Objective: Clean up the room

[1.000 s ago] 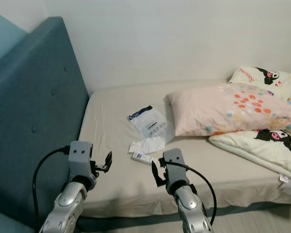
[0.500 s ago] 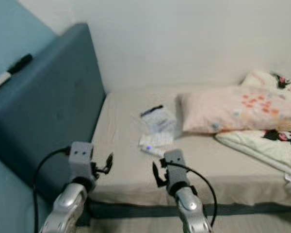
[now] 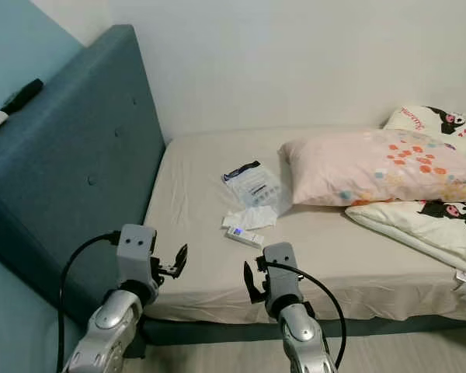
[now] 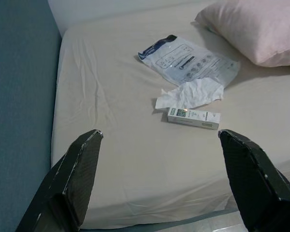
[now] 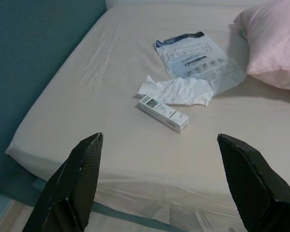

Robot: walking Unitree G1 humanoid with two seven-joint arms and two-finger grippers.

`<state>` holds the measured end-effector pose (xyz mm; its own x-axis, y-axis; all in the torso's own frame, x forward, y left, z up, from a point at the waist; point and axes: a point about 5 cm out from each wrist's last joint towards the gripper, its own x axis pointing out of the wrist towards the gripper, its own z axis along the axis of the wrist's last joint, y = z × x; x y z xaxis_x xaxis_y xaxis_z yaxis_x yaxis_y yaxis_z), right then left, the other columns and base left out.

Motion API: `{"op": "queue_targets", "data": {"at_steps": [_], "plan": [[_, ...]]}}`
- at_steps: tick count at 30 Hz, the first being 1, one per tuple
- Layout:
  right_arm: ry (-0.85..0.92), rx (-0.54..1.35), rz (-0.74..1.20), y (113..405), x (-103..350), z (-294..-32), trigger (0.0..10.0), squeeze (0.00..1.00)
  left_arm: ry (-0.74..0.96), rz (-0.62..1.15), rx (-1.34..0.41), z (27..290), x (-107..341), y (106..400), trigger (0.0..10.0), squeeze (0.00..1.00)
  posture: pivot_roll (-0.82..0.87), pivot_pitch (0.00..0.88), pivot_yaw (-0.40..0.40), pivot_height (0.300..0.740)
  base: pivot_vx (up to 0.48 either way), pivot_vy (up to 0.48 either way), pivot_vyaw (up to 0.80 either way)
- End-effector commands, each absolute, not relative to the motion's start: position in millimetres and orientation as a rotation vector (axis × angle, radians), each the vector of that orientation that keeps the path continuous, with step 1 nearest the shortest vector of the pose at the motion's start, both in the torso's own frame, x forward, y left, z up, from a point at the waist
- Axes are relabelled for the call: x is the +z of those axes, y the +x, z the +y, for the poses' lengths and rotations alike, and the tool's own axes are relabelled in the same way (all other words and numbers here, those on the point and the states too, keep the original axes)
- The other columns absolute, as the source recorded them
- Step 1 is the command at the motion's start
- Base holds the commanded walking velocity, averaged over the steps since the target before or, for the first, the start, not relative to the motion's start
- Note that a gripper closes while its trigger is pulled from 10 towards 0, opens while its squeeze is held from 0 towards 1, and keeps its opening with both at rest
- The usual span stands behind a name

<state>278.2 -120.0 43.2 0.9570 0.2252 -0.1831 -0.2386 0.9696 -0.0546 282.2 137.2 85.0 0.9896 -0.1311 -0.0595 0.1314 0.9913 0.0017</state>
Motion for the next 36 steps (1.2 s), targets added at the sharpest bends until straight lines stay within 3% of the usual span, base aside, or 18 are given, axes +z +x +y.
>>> {"op": "queue_targets", "data": {"at_steps": [1, 9, 36], "plan": [[-0.073, 0.232, 0.172, 278, 44, -121, 10.0, 0.0, 0.032, 0.081, -0.124, 140, 82, 281, 10.0, 0.0, 0.01, 0.071, 0.028, 0.74, 0.0, 0.0, 0.0], [-0.088, 0.242, 0.164, 280, 46, -122, 10.0, 0.0, 0.015, 0.058, -0.11, 140, 83, 281, 10.0, 0.0, 0.01, 0.068, 0.021, 0.74, 0.096, 0.0, 0.0], [-0.178, 0.246, 0.076, 285, 59, -128, 10.0, 0.0, -0.012, 0.052, -0.097, 140, 85, 283, 10.0, 0.0, 0.0, 0.078, -0.005, 0.74, 0.327, 0.0, 0.0]]}}
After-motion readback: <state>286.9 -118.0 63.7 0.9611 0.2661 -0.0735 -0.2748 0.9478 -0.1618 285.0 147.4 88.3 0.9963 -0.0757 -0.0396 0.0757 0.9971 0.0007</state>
